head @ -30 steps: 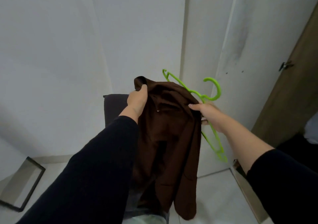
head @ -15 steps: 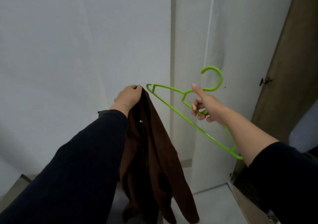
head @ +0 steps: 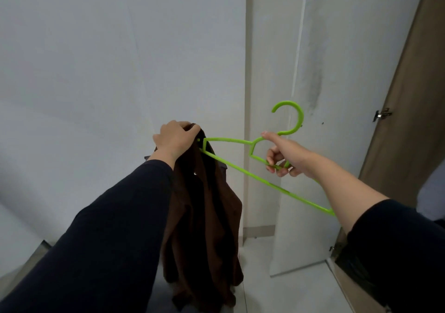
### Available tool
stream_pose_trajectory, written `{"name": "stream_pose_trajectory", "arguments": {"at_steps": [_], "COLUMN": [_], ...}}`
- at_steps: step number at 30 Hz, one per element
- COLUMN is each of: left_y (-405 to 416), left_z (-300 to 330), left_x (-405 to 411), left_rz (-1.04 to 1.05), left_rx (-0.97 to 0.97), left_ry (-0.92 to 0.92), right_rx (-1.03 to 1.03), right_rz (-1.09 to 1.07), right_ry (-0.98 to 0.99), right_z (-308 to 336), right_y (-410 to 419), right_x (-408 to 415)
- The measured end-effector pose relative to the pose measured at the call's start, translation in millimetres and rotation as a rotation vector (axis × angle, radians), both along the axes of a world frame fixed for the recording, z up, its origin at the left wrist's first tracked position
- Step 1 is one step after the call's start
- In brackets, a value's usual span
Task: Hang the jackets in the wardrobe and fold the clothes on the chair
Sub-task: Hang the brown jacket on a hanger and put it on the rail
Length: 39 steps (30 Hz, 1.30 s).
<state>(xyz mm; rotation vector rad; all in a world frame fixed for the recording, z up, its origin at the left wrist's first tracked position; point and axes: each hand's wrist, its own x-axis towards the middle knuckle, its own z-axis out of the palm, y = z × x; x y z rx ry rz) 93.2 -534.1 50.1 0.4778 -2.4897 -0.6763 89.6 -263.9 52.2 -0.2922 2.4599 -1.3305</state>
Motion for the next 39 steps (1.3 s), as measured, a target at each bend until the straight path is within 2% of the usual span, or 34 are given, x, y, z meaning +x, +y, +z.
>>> {"name": "stream_pose_trajectory", "arguments": {"at_steps": [4, 9, 14, 20, 23, 26, 30, 32, 34, 37, 39], "left_y": [13.8, 11.4, 23.2, 61.4, 70.7, 70.2, 63.9, 57.7, 52.4, 49.6, 50.9], "left_z": [4.9, 1.9, 2.9, 6.9, 12.4, 16.9, 19.5, 22.5, 27.9, 39.2, 46.2], "left_x": [-2.1, -0.7, -1.2, -8.8, -9.4, -9.6, -17.5, -22.2, -25.0, -26.2, -25.9], "left_rz": [-0.158, -0.221, -0.269, -0.344, -0.404, -0.492, -0.366, -0.299, -0.250, -0.208, -0.194], "left_rx": [-0.126, -0.241, -0.273, -0.329, -0.399, -0.290, -0.247, -0.256, -0.246, -0.214, -0.195], "left_ry": [-0.046, -0.015, 0.001, -0.044, -0.099, -0.084, -0.061, -0.103, -0.118, -0.115, -0.111], "right_rx": [0.028, 0.076, 0.074, 0.008, -0.018, -0.033, 0.023, 0.116, 0.251, 0.367, 0.353], "right_rz": [0.049, 0.091, 0.052, -0.026, -0.072, -0.113, -0.351, -0.432, -0.486, -0.496, -0.366], "right_ry": [-0.015, -0.027, -0.002, 0.014, 0.116, 0.242, 0.648, 0.879, 1.030, 1.195, 1.227], "right_z": [-1.4, 14.1, 22.3, -2.0, 3.3, 8.1, 2.0, -5.5, -19.6, -42.4, -52.4], "right_y": [-12.8, -5.5, -10.7, -38.2, -42.0, -41.5, -41.3, -41.9, -42.3, -43.4, -44.2], "right_x": [-3.2, -11.3, -11.5, -10.9, -11.0, -12.5, -21.1, -18.8, -15.1, -11.3, -9.6]}}
